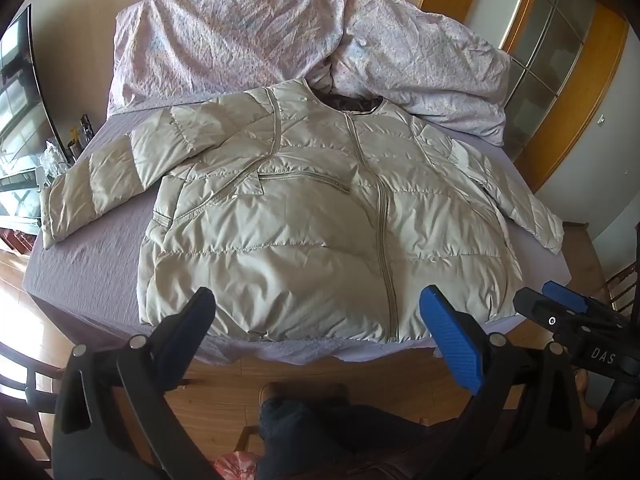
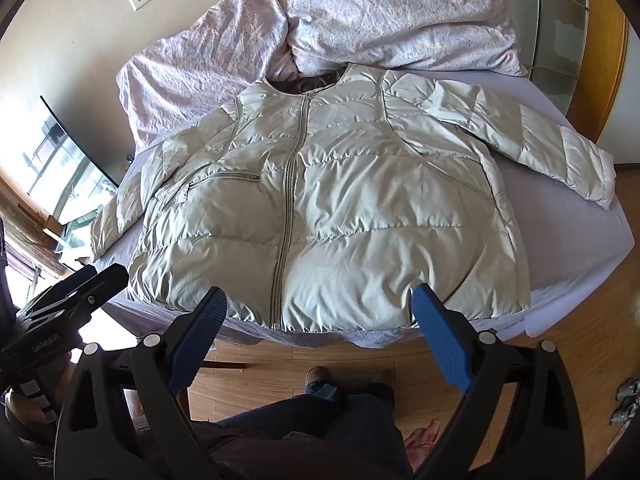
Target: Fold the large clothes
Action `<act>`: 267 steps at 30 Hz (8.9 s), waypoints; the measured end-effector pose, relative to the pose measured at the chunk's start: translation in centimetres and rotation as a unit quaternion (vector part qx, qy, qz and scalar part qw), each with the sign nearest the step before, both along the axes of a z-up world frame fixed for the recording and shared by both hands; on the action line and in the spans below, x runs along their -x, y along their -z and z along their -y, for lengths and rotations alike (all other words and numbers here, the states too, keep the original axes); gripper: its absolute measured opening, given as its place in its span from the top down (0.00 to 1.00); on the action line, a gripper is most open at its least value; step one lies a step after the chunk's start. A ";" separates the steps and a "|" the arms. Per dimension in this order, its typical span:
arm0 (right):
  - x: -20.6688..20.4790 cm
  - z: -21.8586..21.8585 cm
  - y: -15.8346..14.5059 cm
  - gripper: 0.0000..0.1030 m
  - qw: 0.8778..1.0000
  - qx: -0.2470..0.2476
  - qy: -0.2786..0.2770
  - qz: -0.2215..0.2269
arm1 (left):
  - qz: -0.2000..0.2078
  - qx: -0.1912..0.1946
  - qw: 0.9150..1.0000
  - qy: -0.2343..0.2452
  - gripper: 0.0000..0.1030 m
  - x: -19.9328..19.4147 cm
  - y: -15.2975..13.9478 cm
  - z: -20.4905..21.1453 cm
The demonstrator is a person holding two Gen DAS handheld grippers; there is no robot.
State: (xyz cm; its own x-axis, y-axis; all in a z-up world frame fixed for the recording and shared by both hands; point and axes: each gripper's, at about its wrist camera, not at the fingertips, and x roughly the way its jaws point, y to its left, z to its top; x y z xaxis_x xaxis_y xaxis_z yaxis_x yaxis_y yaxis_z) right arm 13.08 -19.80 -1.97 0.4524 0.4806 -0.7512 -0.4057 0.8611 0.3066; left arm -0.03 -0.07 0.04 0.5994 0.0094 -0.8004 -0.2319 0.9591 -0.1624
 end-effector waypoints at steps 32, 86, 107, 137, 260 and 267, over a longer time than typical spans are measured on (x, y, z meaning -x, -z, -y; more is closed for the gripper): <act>-0.1 0.0 0.0 0.07 1.000 -0.001 0.000 -0.002 | 0.000 0.000 1.000 0.000 0.02 0.0 0.0 0.0; -7.8 2.6 1.8 0.06 0.996 -0.040 0.072 -0.015 | -0.007 -0.010 1.000 -0.022 0.02 -4.9 0.9 -2.0; -27.8 31.1 12.2 0.24 0.892 -0.061 0.424 -0.142 | -0.056 -0.026 0.996 -0.070 0.02 -13.5 2.3 -3.2; -31.9 23.5 4.7 0.86 0.942 -0.170 0.279 -0.069 | -0.047 -0.038 0.996 -0.061 0.02 -15.7 2.5 -5.2; -27.9 -10.9 8.9 0.30 0.990 -0.066 -0.010 -0.126 | 0.025 0.111 0.993 -0.037 0.91 -28.2 -3.9 -15.8; -27.9 -7.3 9.4 0.30 0.990 -0.070 0.012 -0.122 | -0.006 0.120 0.992 0.025 0.91 -31.5 -2.5 -8.4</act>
State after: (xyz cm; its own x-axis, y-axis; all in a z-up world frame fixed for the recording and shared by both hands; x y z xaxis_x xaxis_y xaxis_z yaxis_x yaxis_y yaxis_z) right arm 41.01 -12.47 -11.38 0.2775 0.5794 -0.7664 -0.2846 0.8115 0.5104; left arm 31.43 8.38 2.51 0.5850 -0.2122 -0.7828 -0.1887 0.9031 -0.3858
